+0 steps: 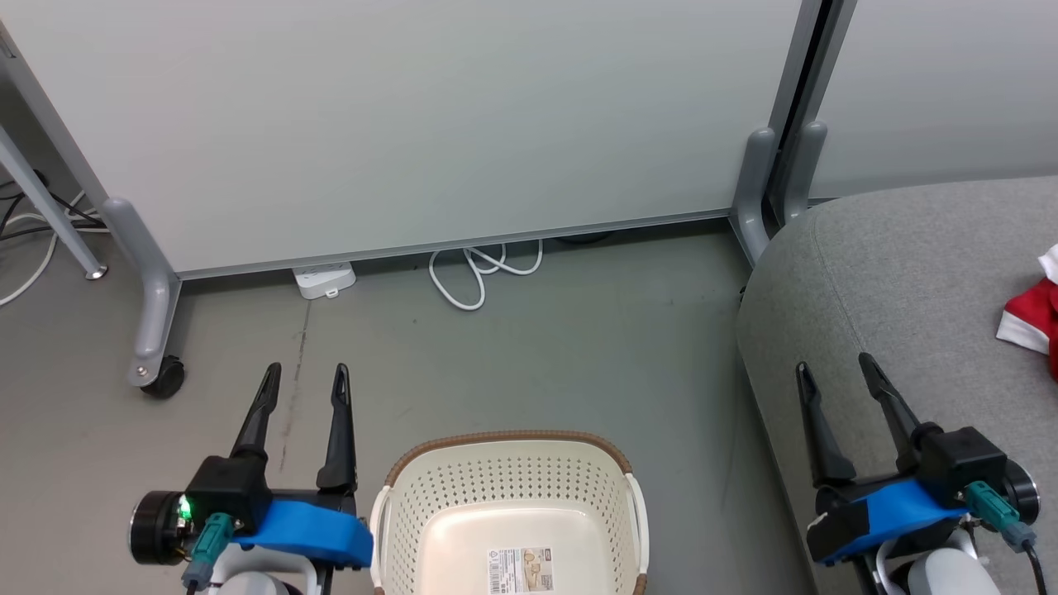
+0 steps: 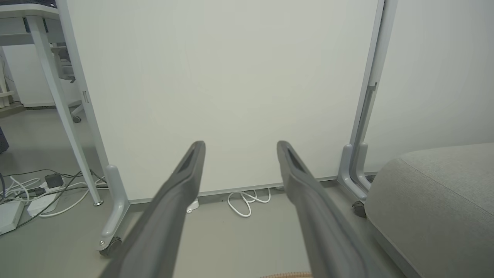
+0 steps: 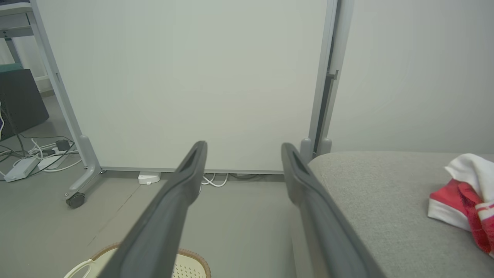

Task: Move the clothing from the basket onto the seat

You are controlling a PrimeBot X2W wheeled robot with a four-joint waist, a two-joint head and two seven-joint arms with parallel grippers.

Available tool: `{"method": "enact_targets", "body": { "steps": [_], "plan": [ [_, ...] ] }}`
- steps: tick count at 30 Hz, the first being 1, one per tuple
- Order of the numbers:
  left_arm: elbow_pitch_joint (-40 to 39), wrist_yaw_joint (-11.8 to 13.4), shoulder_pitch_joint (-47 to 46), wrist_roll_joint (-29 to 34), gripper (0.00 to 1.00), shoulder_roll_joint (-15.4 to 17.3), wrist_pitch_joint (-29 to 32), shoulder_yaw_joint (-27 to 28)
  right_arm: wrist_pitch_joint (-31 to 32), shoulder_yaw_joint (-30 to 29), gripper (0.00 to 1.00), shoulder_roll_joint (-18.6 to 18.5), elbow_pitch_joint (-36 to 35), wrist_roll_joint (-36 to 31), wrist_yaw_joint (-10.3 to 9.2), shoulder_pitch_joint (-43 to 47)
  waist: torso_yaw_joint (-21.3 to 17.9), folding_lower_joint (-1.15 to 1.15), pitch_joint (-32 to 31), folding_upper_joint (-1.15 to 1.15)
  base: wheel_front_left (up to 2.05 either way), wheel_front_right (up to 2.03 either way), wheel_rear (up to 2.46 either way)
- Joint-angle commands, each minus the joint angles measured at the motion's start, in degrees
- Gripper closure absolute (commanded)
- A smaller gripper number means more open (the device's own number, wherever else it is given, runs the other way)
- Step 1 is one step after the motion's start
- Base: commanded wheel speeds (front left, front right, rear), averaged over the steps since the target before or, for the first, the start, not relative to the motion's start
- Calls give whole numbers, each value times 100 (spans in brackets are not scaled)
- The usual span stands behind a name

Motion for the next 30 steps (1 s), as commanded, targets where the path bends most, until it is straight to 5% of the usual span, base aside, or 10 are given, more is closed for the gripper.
{"method": "enact_targets", "body": {
  "steps": [1, 6, 30],
  "plan": [
    [7, -20, 51, -39, 100, -13, -17, 7, -19, 5, 100, 19, 7, 11, 1, 61, 0, 0, -1, 0, 0, 0, 0],
    [226, 1, 151, -76, 100, -3, 58, -4, 57, -10, 100, 34, 234, 68, 0, 59, -2, 0, -2, 0, 0, 0, 0],
    [136, -74, 70, -2757, 100, -5, 713, 316, 712, -178, 100, 75, 50, 2816, 0, 102, -67, 0, -13, 0, 0, 0, 0]
  ]
}}
